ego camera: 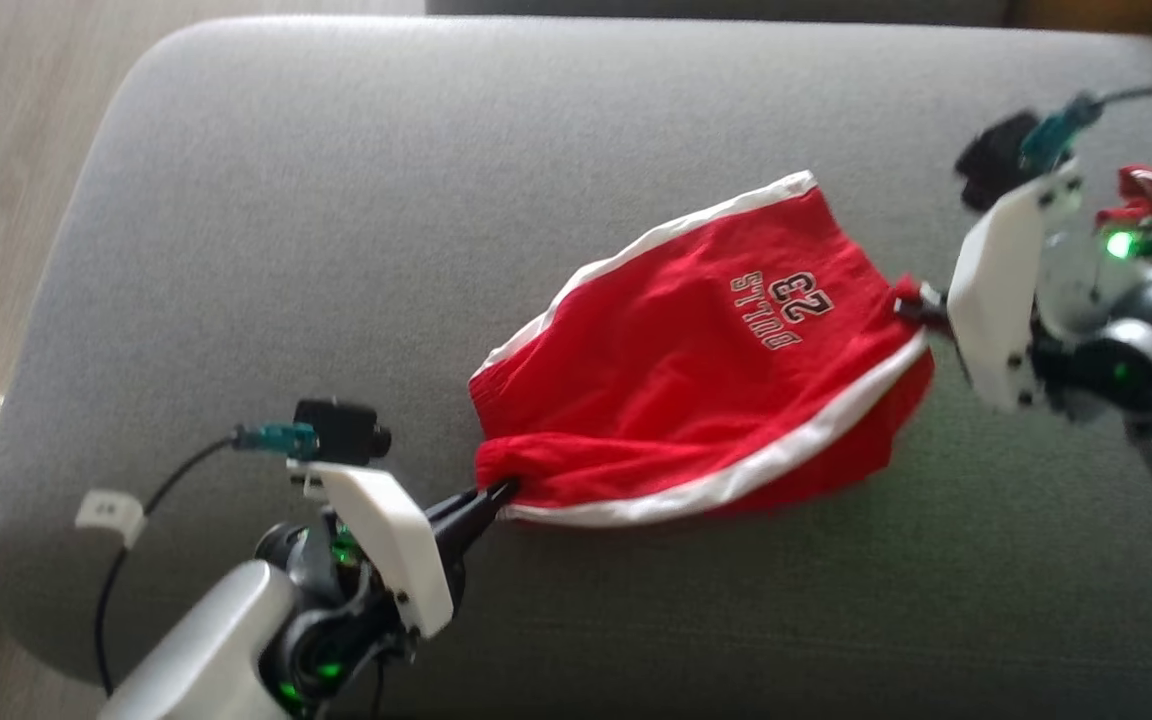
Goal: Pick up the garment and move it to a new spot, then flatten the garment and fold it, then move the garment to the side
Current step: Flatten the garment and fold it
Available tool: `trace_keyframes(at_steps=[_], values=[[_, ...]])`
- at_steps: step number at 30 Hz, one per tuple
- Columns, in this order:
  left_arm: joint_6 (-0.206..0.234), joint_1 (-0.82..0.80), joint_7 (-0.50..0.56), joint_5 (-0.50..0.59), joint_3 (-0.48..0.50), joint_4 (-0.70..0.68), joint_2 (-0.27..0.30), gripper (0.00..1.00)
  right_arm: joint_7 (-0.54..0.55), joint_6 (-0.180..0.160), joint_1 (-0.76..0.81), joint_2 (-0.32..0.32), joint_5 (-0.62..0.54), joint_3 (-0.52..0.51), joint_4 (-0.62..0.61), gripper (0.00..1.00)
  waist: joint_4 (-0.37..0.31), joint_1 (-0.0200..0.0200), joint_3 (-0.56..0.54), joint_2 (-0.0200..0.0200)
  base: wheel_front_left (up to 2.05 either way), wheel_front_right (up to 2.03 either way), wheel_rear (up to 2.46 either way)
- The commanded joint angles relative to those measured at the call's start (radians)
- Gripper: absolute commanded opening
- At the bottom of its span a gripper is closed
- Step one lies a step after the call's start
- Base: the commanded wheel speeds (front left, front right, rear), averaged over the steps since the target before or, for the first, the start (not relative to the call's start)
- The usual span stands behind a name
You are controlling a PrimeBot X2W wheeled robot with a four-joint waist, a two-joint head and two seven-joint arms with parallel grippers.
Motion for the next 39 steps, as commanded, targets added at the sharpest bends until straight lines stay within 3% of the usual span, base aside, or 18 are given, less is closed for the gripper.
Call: trace_keyframes(at_steps=[1, 5, 13, 23, 33, 39], values=[[0.0, -0.062, 0.017, -0.024, 0.056, -0.041, 0.015, 0.0, -0.011, 0.0, -0.046, 0.002, -0.012, -0.006, -0.014, 0.0, 0.012, 0.0001, 0.017, 0.0, 0.0, 0.0, 0.0], [-0.005, -0.085, 0.092, -0.124, 0.09, -0.075, 0.01, 0.0, -0.049, 0.0, -0.104, 0.017, -0.025, 0.016, 0.052, 0.0, 0.021, 0.0001, 0.034, 0.0, 0.0, 0.0, 0.0], [0.027, -0.11, 0.211, -0.23, 0.126, -0.152, 0.044, 0.0, -0.194, 0.0, -0.173, 0.053, -0.026, 0.055, 0.177, 0.0, 0.023, 0.0001, 0.039, 0.0, 0.0, 0.0, 0.0], [0.13, -0.089, 0.23, -0.388, 0.245, -0.188, 0.022, 0.0, -0.38, 0.0, -0.23, 0.099, -0.009, 0.117, 0.303, 0.0, 0.006, 0.0001, 0.029, 0.0, 0.0, 0.0, 0.0], [0.186, -0.102, 0.237, -0.415, 0.283, -0.157, 0.027, 0.0, -0.534, 0.0, -0.288, 0.124, -0.02, 0.163, 0.416, 0.0, 0.001, 0.0001, 0.033, 0.0, 0.0, 0.0, 0.0], [0.179, -0.146, 0.241, -0.376, 0.261, -0.102, 0.032, 0.0, -0.623, 0.0, -0.336, 0.146, -0.038, 0.191, 0.495, 0.0, -0.003, 0.0001, 0.055, 0.0, 0.0, 0.0, 0.0]])
